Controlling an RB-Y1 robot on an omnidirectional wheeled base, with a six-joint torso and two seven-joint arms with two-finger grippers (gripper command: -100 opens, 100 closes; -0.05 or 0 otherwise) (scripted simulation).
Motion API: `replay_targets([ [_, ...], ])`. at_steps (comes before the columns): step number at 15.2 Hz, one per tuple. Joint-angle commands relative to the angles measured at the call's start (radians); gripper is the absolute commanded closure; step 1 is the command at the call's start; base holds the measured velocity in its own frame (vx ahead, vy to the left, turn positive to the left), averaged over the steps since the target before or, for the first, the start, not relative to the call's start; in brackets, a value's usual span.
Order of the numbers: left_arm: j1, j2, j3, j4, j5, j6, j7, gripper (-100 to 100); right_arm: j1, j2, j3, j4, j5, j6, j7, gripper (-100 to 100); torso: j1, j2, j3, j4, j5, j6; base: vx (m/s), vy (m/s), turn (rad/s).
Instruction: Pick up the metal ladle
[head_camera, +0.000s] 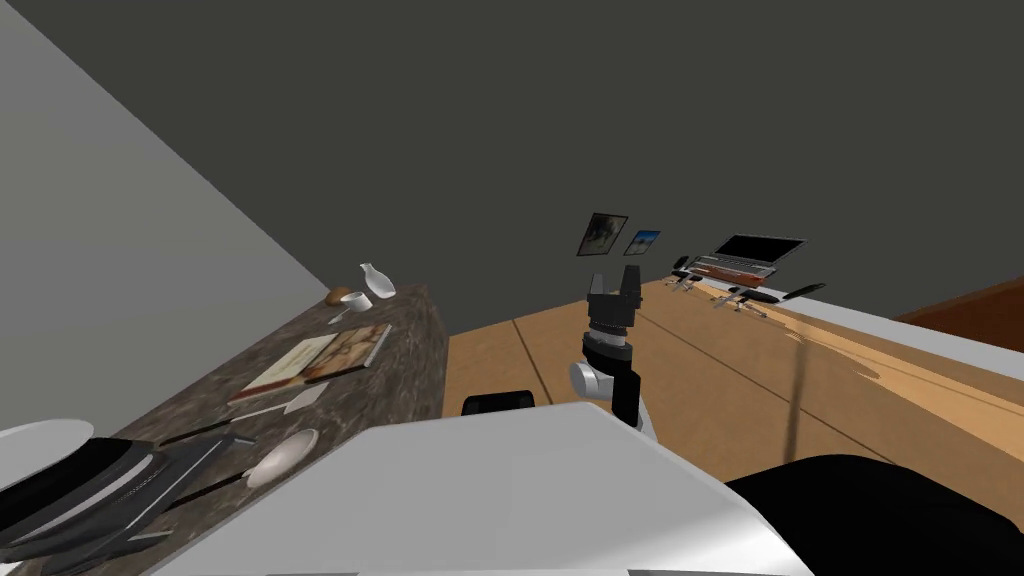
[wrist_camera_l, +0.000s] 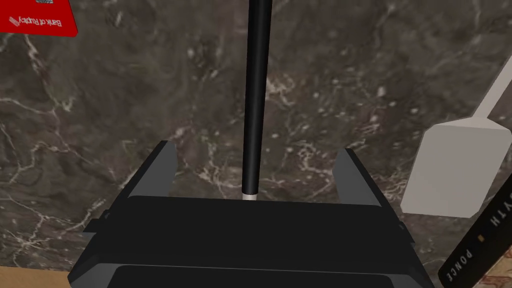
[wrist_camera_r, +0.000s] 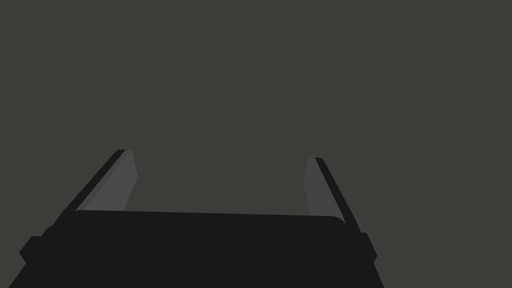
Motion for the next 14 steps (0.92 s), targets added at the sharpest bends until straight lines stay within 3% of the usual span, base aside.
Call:
replay_targets([
  [1,0.012,-0.002,-0.006,0.008,-0.036,-0.014,-0.001,-100,0.0,0.0,0.0,0.0,0.0,0.0,0.0,0,0.0,0.0,0.0,0.0,0.0,0.0,0.012,-0.008,-0.2],
  [2,0.005,0.001,-0.004,-0.002,-0.018,-0.008,0.005,-100,0.0,0.0,0.0,0.0,0.0,0.0,0.0,0,0.0,0.0,0.0,0.0,0.0,0.0,0.007,-0.002,-0.067],
  [3,0.004,-0.021,-0.026,0.015,-0.031,0.018,0.008,-100,0.0,0.0,0.0,0.0,0.0,0.0,0.0,0,0.0,0.0,0.0,0.0,0.0,-0.001,-0.016,0.006,-0.121],
  [5,0.002,-0.039,-0.044,0.029,-0.038,0.041,0.008,-100,0.0,0.0,0.0,0.0,0.0,0.0,0.0,0,0.001,0.002,0.001,0.0,0.0,0.0,-0.044,0.016,-0.177],
  [6,0.007,-0.028,-0.03,0.016,-0.034,0.024,0.009,-100,0.0,0.0,0.0,0.0,0.0,0.0,0.0,0,0.002,0.003,0.002,0.001,0.001,-0.001,-0.033,0.012,-0.045],
  [7,0.008,-0.03,-0.032,0.017,-0.034,0.029,0.01,100,0.0,0.0,0.0,0.0,0.0,0.0,0.0,0,0.001,0.003,0.002,0.001,0.0,-0.001,-0.011,0.005,-0.002],
  [11,0.009,-0.03,-0.032,0.017,-0.034,0.027,0.011,100,0.0,0.0,0.0,0.0,0.0,0.0,0.0,0,0.003,0.0,0.0,0.0,0.002,0.0,-0.002,0.0,0.007],
  [12,0.006,-0.004,-0.009,0.0,-0.025,-0.005,0.008,100,0.0,0.0,0.0,0.0,0.0,0.0,0.0,0,0.003,0.0,0.0,0.0,0.002,0.0,0.022,-0.007,0.196],
  [14,0.014,-0.009,-0.009,-0.003,-0.026,0.007,0.012,100,0.0,0.0,0.0,0.0,0.0,0.0,0.0,0,0.002,-0.002,-0.001,0.0,0.001,-0.001,0.04,-0.017,0.158],
])
